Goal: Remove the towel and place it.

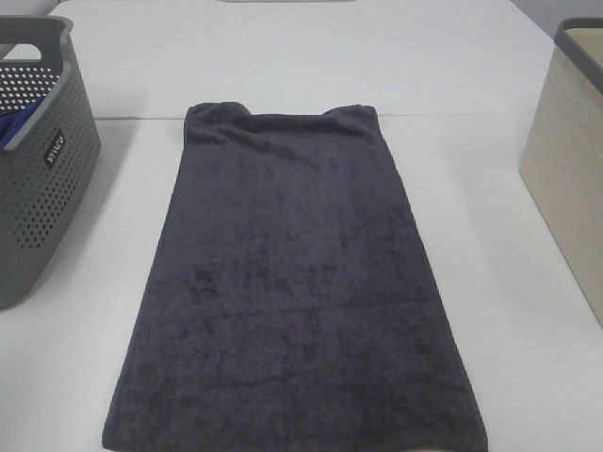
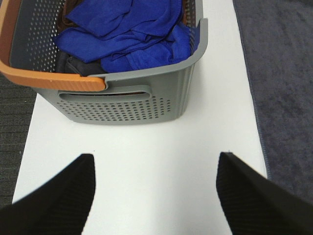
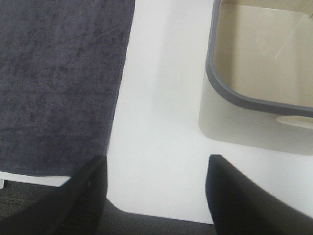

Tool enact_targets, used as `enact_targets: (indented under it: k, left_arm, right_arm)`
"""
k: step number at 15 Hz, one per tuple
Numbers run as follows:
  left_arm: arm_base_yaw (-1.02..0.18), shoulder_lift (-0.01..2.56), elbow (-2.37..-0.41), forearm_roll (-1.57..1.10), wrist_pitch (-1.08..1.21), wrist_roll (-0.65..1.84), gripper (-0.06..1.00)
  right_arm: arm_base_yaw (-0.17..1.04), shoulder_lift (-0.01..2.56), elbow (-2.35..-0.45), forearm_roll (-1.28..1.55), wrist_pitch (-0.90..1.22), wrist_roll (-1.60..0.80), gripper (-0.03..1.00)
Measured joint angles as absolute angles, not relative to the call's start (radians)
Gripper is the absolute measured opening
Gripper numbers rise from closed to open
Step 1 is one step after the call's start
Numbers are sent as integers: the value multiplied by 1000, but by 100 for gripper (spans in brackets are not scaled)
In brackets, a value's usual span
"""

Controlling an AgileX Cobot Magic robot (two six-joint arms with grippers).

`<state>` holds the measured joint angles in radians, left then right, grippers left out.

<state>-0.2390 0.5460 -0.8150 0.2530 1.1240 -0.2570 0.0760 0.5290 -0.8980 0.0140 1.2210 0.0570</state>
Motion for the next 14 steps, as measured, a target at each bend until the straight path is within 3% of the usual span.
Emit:
enact_targets:
  k: [7, 14]
  left_arm:
    - [-239, 111, -570, 256, 1124, -260, 66]
    - [-239, -4, -511, 227, 1061, -213, 66]
  right_arm:
    - [76, 135, -617, 13, 1216, -12, 59]
    - [76, -5, -511, 19, 1081, -65, 59]
